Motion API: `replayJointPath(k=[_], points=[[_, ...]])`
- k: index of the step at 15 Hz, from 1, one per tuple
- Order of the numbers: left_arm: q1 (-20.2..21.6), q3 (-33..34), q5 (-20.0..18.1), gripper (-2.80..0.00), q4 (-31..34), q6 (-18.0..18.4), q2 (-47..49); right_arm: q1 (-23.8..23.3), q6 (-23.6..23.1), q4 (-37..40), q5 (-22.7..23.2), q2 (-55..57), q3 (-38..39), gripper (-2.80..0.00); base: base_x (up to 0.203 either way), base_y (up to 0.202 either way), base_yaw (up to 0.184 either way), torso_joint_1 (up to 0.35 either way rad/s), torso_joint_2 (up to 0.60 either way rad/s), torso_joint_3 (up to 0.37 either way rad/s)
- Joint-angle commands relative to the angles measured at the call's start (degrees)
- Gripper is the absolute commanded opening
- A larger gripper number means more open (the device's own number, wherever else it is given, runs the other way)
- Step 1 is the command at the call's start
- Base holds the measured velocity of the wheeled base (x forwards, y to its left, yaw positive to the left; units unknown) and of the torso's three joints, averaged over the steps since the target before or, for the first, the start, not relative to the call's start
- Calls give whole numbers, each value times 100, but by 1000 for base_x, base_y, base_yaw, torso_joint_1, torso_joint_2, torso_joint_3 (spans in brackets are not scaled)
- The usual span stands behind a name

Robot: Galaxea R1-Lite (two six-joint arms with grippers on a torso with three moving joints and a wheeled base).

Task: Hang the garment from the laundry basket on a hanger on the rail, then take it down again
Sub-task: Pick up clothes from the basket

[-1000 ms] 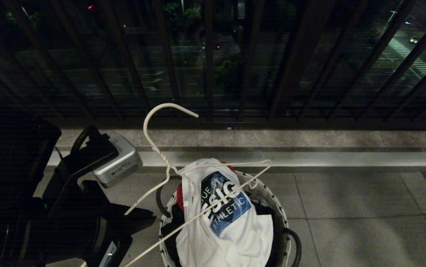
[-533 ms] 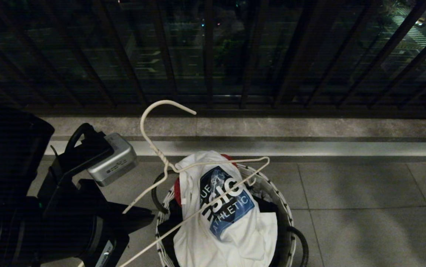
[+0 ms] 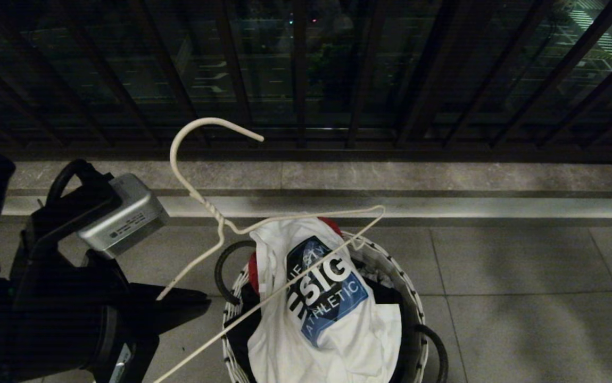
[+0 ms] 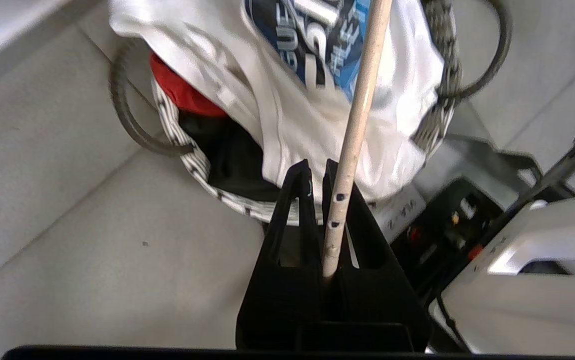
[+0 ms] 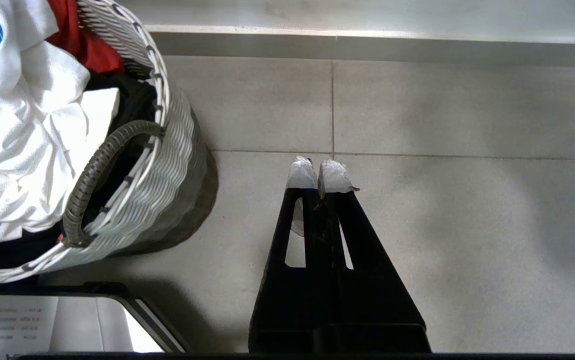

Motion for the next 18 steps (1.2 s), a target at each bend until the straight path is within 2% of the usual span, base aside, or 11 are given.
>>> replayJointPath(k=[1,5,14,18], points=[[10,-122,18,-280,13,-30,-68,1,1,2,-1,7,0,-280,0,0,0,0,0,0],[164,-248,45,-280,17,-150,-43,1,-17,19,-2,7,-5,-280,0,0,0,0,0,0],[164,-231,36,-280,7,-312,194,1,1,81,-64,36,-46,-280,0,0,0,0,0,0],[208,-257,36,-280,7,-352,84,6,179,77,-102,668,-627,-280,0,0,0,0,0,0]])
